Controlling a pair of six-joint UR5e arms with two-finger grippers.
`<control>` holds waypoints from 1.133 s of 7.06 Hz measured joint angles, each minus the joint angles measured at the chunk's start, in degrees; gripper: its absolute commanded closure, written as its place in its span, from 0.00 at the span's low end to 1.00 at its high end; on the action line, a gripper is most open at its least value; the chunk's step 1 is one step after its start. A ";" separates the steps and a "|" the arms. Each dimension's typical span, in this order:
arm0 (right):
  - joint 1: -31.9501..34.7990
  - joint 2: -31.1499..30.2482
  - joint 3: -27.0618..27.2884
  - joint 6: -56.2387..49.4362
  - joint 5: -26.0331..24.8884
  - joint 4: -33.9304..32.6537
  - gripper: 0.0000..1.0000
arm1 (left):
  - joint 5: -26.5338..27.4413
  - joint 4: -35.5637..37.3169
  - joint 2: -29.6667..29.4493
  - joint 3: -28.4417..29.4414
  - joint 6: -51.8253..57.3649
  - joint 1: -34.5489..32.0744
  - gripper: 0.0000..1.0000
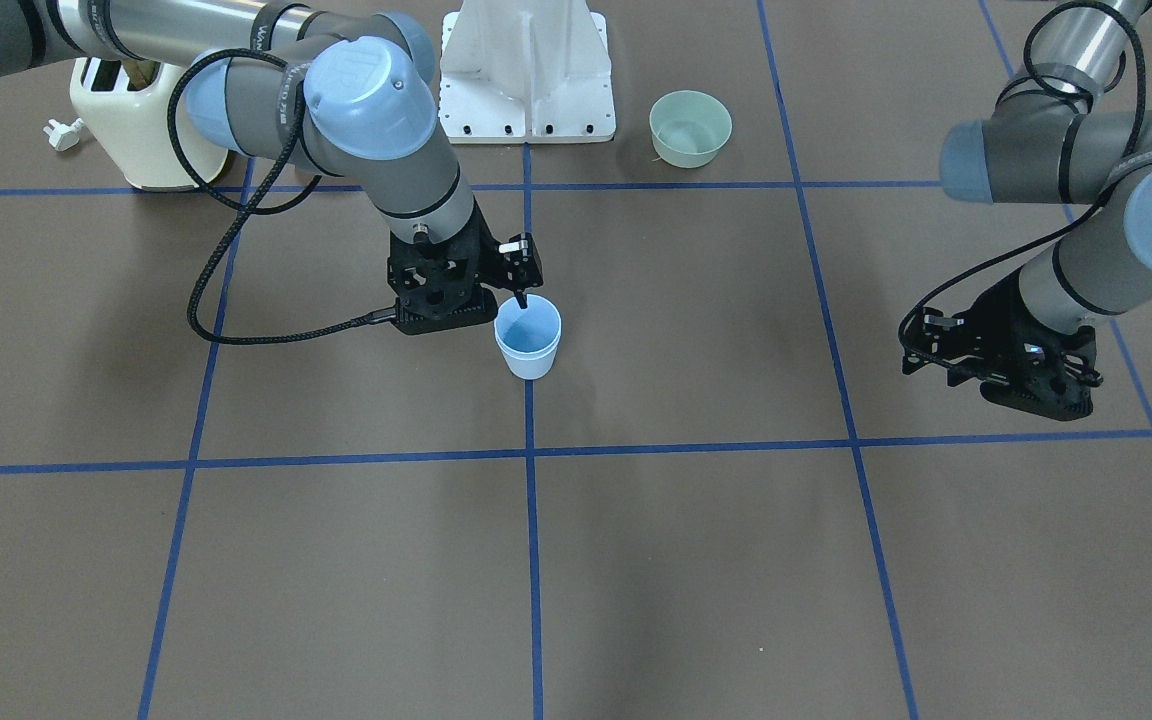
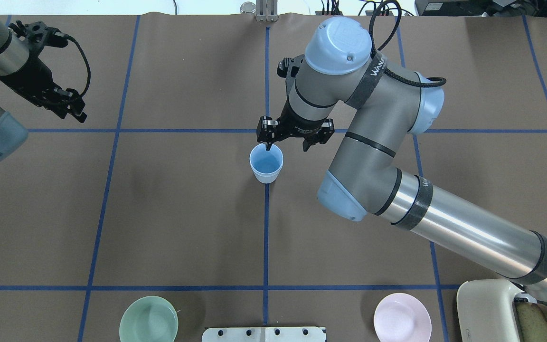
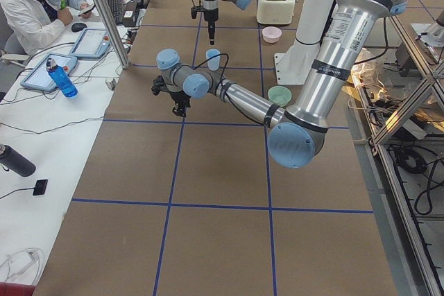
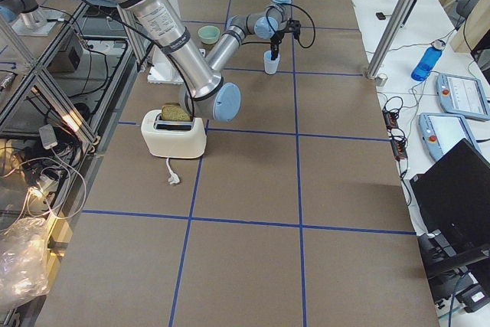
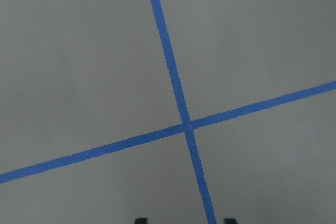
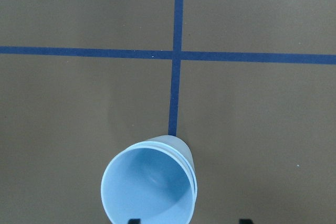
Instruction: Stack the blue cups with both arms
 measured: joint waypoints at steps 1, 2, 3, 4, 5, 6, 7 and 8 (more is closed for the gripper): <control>2.12 -1.80 2.21 -0.18 0.11 0.14 0.00 | -0.04 0.10 -0.04 -0.04 0.01 -0.28 0.42; 5.54 -5.07 5.05 -1.14 0.35 0.26 0.00 | -0.12 0.21 -0.06 -0.06 0.13 -0.91 0.43; 9.76 -8.88 7.15 -4.75 0.76 0.36 0.00 | -0.15 0.39 -0.07 -0.06 1.08 -1.78 0.42; 13.77 -12.88 8.06 -11.10 0.95 0.42 0.00 | -0.17 0.96 -0.10 0.03 3.34 -2.95 0.42; 17.52 -16.48 8.22 -17.10 0.93 0.45 0.00 | -0.22 1.67 -0.11 0.12 5.69 -4.26 0.41; 20.78 -19.27 8.22 -20.67 0.82 0.47 0.00 | -0.32 2.23 -0.08 0.19 7.84 -5.58 0.21; 23.29 -21.07 8.25 -22.01 0.63 0.47 0.00 | -0.54 3.36 0.00 0.19 10.95 -7.16 0.16; 25.43 -22.50 8.23 -22.44 0.40 0.46 0.00 | -1.51 5.17 0.58 0.15 14.90 -9.78 0.07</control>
